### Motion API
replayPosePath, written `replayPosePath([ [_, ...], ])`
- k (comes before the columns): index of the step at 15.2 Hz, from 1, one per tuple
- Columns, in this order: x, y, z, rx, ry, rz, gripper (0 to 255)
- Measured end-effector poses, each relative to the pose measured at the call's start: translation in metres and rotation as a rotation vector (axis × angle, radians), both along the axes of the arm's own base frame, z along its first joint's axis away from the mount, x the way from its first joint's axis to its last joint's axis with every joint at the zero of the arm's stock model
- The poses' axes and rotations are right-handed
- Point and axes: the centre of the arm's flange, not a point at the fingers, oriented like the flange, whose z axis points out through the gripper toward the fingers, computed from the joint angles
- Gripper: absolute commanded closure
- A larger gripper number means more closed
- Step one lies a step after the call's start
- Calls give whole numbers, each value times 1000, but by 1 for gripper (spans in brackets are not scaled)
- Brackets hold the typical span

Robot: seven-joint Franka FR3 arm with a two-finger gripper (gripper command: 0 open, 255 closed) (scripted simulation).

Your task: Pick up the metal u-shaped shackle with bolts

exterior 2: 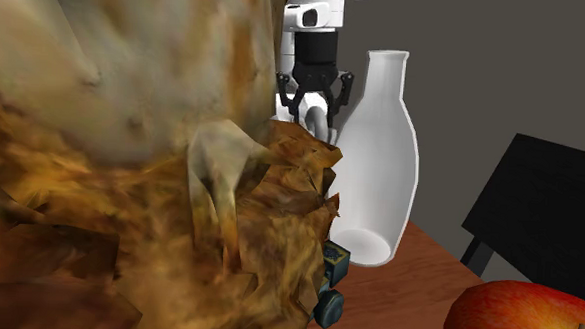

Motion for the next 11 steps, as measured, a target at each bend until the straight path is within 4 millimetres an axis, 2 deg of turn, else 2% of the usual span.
replayPosePath([
  [11, 1, 0, 57, 0, 0, 0, 255],
])
